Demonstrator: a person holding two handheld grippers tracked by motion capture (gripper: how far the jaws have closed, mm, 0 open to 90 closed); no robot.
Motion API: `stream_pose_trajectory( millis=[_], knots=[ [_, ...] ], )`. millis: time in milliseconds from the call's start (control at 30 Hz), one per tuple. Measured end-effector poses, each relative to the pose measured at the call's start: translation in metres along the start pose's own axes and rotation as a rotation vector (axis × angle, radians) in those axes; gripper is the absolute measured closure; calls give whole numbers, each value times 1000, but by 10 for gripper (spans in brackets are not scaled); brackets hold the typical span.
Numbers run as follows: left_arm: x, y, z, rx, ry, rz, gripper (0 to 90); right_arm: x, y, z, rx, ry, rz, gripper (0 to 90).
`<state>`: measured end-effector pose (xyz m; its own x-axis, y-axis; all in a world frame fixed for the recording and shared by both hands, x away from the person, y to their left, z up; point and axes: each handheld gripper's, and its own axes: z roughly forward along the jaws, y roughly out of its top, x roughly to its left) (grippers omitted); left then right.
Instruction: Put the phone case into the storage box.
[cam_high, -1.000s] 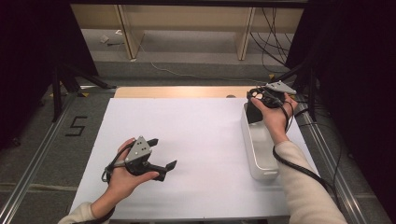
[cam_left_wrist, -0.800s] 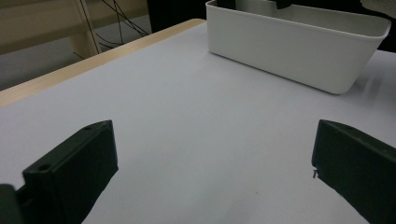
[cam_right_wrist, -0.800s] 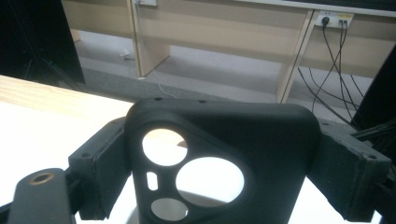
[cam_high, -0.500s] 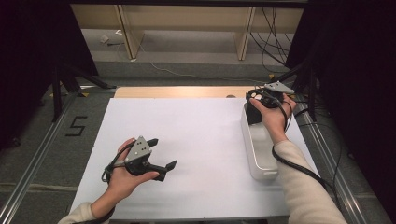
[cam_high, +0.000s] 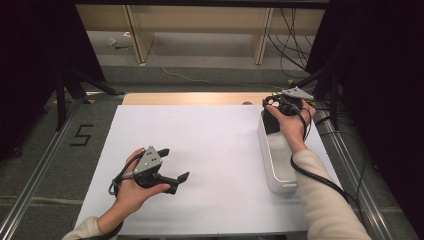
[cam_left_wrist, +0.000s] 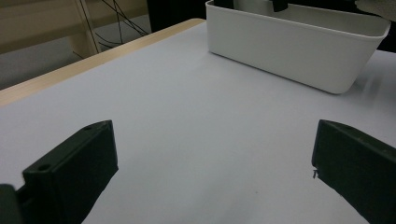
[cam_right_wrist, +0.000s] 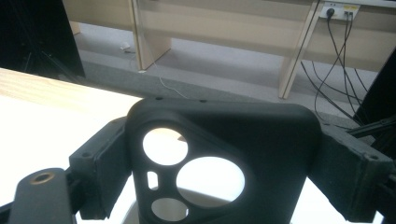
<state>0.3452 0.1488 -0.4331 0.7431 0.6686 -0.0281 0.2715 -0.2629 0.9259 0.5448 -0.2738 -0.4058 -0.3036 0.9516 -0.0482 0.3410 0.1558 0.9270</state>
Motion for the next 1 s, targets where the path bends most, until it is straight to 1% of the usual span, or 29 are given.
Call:
stream_pose_trajectory(
  millis=[733, 933, 1000],
  knots=[
    [0, 0, 1, 4, -1, 4, 0, 2, 2, 6, 12, -11, -1, 136],
    [0, 0, 1, 4, -5, 3, 0, 2, 0, 7, 36, -6, -13, 108],
    [0, 0, 1, 4, -3, 3, 0, 2, -1, 8, 33, -10, -17, 94]
  ],
)
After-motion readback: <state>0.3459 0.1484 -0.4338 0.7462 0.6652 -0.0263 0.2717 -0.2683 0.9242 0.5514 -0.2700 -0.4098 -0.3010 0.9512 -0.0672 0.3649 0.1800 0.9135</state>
